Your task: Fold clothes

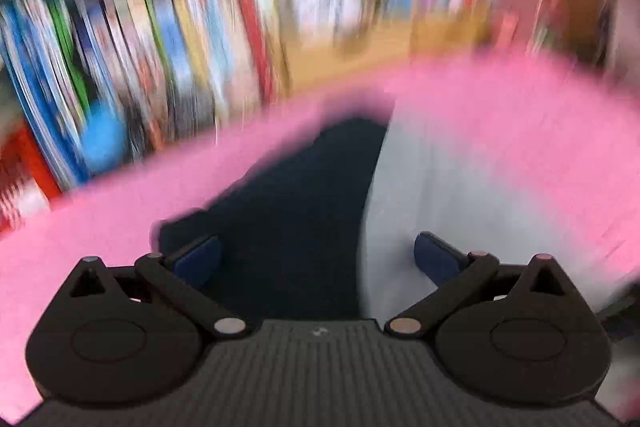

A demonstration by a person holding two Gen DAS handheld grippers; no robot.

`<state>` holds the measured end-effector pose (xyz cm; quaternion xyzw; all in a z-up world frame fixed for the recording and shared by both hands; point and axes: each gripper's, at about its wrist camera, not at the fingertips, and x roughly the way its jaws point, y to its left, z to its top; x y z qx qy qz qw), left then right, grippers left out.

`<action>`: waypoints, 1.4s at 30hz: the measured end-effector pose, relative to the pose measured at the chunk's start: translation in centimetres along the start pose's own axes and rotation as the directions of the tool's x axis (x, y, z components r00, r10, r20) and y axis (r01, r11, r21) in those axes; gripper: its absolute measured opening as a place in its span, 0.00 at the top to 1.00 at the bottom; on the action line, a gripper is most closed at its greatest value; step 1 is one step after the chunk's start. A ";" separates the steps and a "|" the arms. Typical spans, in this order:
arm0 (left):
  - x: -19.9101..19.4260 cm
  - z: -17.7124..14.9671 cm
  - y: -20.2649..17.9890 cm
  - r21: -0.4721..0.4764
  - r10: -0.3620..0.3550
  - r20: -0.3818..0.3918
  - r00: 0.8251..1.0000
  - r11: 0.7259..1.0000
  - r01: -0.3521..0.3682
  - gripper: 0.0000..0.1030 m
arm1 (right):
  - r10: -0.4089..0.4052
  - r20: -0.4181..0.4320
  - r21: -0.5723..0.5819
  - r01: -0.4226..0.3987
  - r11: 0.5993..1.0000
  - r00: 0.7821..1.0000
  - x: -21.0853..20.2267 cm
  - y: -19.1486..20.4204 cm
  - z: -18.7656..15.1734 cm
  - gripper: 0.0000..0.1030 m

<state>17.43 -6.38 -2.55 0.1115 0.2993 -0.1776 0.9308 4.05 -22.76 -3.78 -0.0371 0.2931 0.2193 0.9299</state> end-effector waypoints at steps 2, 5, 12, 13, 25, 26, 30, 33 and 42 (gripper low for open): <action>-0.4 0.4 0.5 -0.019 0.005 -0.028 1.000 1.000 -0.006 0.00 | 0.000 -0.002 0.005 0.000 1.000 1.000 0.0 -0.1 0.0 0.00; -2.7 1.0 0.2 0.013 0.035 -0.047 0.998 0.999 -0.035 0.00 | -0.004 -0.009 -0.003 0.004 1.000 1.000 0.1 0.0 0.0 0.00; -9.2 -1.8 -0.3 -0.105 0.013 -0.005 1.000 0.994 -0.013 0.00 | -0.027 0.005 0.026 0.027 0.999 1.000 -0.1 0.2 -0.2 0.00; -9.8 -2.6 -0.3 -0.128 0.022 -0.007 1.000 0.991 -0.023 0.00 | -0.038 0.005 0.045 0.038 0.998 0.999 -0.1 0.3 -0.1 0.00; -15.0 -7.8 -1.6 -0.229 0.023 -0.021 1.000 0.973 -0.027 0.00 | -0.136 -0.030 0.116 0.138 0.984 0.990 -5.6 1.7 0.2 0.00; -15.1 -7.9 -2.0 -0.224 0.022 -0.029 0.999 0.974 -0.028 0.00 | -0.147 -0.032 0.115 0.150 0.982 0.989 -5.8 1.7 0.2 0.00; -15.2 -8.5 -3.1 -0.199 0.034 -0.065 0.997 0.979 -0.047 0.00 | -0.188 -0.040 0.085 0.191 0.978 0.981 -6.6 2.3 -0.2 0.00; -15.2 -9.1 -3.3 -0.193 0.023 -0.077 0.997 0.980 -0.038 0.00 | -0.204 -0.042 0.063 0.206 0.976 0.978 -7.0 2.8 -0.7 0.00; -14.8 -10.4 -3.8 -0.181 0.014 -0.125 0.992 0.983 -0.037 0.00 | -0.228 -0.054 0.025 0.230 0.973 0.972 -7.6 3.6 -1.6 0.00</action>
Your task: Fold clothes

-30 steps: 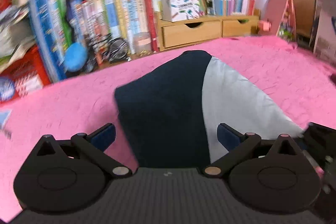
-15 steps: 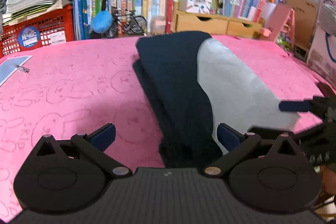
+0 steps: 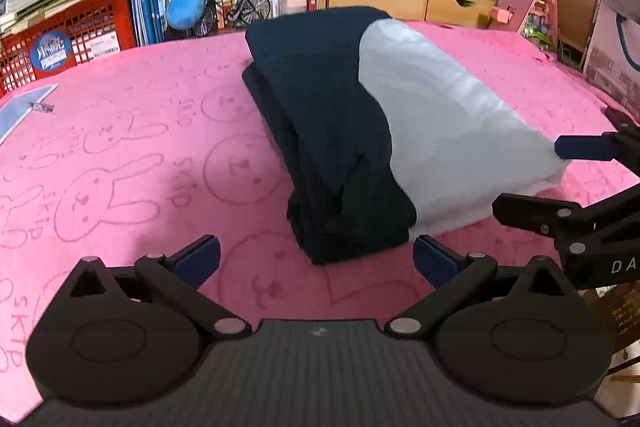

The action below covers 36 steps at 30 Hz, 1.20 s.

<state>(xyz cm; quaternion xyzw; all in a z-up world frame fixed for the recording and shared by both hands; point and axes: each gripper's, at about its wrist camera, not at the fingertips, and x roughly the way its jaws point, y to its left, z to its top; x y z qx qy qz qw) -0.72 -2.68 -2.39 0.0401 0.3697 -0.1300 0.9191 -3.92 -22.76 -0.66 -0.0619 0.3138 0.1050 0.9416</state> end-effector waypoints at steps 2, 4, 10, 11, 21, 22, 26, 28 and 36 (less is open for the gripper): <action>0.1 -0.2 0.0 -0.001 -0.003 -0.014 1.000 1.000 0.003 0.00 | -0.005 -0.003 -0.005 0.004 1.000 1.000 -0.1 0.0 -0.2 0.00; 0.1 -0.5 -0.3 0.021 0.009 -0.010 1.000 1.000 -0.009 0.00 | -0.011 -0.008 -0.007 0.011 1.000 1.000 -0.1 0.1 -0.5 0.00; -0.1 -1.0 -0.6 0.033 0.018 0.013 1.000 0.999 -0.018 0.00 | -0.038 -0.054 0.033 0.040 0.999 0.998 0.1 -0.2 -2.1 0.00; -0.1 -1.0 -0.6 0.033 0.018 0.018 1.000 0.999 -0.018 0.00 | -0.042 -0.062 0.042 0.045 0.998 0.997 0.1 -0.3 -2.4 0.00; -0.2 -1.1 -0.7 0.022 0.029 0.035 0.999 0.999 -0.030 0.00 | -0.040 -0.074 0.094 0.047 0.994 0.996 0.3 -1.0 -3.2 0.00; -0.1 -1.1 -0.7 0.019 0.033 0.033 0.999 0.999 -0.033 0.00 | -0.041 -0.074 0.093 0.048 0.994 0.996 0.2 -1.0 -3.2 0.00; 0.1 -0.8 -0.9 -0.003 0.056 0.024 0.998 0.998 -0.056 0.00 | -0.038 -0.075 0.099 0.045 0.994 0.996 0.2 -1.1 -3.3 0.00; 0.2 -0.6 -0.9 -0.008 0.061 0.019 0.998 0.998 -0.061 0.00 | -0.035 -0.074 0.103 0.042 0.994 0.997 0.2 -1.2 -3.4 0.00; 0.1 -0.2 -0.5 -0.026 0.036 0.008 0.999 0.999 -0.036 0.00 | -0.061 -0.054 0.085 0.066 0.994 0.997 -0.3 -1.0 -3.1 0.00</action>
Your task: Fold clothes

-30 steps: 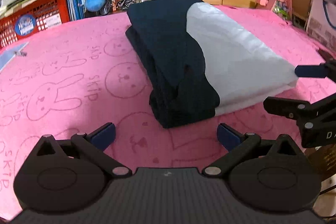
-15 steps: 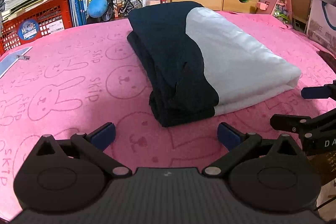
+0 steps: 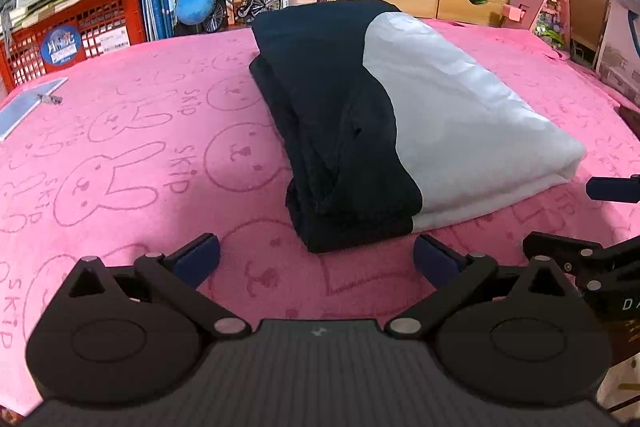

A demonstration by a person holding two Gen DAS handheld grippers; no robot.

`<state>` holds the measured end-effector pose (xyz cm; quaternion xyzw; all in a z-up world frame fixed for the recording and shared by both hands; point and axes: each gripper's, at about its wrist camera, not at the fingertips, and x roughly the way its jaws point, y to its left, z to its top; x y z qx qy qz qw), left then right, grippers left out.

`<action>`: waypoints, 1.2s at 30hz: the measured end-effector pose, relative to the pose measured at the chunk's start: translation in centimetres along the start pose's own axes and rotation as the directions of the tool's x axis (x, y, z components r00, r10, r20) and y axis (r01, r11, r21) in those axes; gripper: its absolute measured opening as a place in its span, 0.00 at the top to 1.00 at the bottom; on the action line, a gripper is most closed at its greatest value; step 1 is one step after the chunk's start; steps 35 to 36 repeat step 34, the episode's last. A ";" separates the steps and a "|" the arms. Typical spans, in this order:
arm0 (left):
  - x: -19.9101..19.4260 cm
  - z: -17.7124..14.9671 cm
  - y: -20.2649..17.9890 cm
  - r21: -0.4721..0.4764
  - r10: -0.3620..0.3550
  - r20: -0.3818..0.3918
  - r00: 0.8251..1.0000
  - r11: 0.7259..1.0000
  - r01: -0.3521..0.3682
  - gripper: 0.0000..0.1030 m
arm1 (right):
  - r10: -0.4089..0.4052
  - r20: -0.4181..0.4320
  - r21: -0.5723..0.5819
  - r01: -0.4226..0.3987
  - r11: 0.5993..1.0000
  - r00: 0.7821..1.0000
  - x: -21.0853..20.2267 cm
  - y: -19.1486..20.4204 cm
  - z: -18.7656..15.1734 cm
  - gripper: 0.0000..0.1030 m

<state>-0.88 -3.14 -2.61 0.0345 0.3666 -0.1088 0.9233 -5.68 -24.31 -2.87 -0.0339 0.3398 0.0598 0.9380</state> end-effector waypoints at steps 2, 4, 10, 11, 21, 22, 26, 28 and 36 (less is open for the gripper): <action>0.0 0.0 -0.1 0.004 0.001 0.000 1.000 1.000 -0.001 0.00 | -0.001 0.002 0.002 0.001 1.000 1.000 0.0 -0.1 0.1 0.00; 0.0 0.0 -0.3 0.020 0.009 -0.001 1.000 1.000 -0.009 0.00 | -0.007 0.001 0.002 0.007 1.000 1.000 0.1 -0.1 0.1 0.00; -0.5 0.5 -0.5 0.020 0.043 -0.058 0.997 0.999 -0.041 0.00 | -0.012 0.011 0.002 0.012 1.000 1.000 -0.2 -0.1 0.1 0.00; -1.0 0.6 -0.9 0.031 0.055 -0.061 0.997 0.998 -0.054 0.00 | -0.012 0.013 0.001 0.012 1.000 1.000 -0.2 0.0 0.1 0.00; -3.1 0.7 -3.3 0.108 0.026 -0.005 1.000 0.994 -0.025 0.00 | -0.018 0.038 -0.006 0.018 1.000 0.999 -1.0 0.2 0.6 0.00; -2.9 0.7 -3.3 0.104 0.025 -0.015 1.000 0.994 -0.023 0.00 | -0.021 0.040 -0.008 0.022 1.000 0.999 -1.1 0.3 0.6 0.00; -2.6 0.7 -3.1 0.092 0.027 -0.024 0.999 0.995 -0.025 0.00 | -0.019 0.037 -0.003 0.019 1.000 0.999 -1.0 0.2 0.5 0.00; -2.7 0.6 -3.0 0.090 0.024 -0.022 0.999 0.996 -0.022 0.00 | -0.019 0.035 -0.005 0.019 1.000 0.999 -1.0 0.2 0.5 0.00; -2.9 0.5 -3.0 0.087 0.008 -0.002 1.000 0.996 -0.008 0.00 | -0.018 0.030 -0.008 0.018 1.000 0.999 -0.9 0.3 0.4 0.00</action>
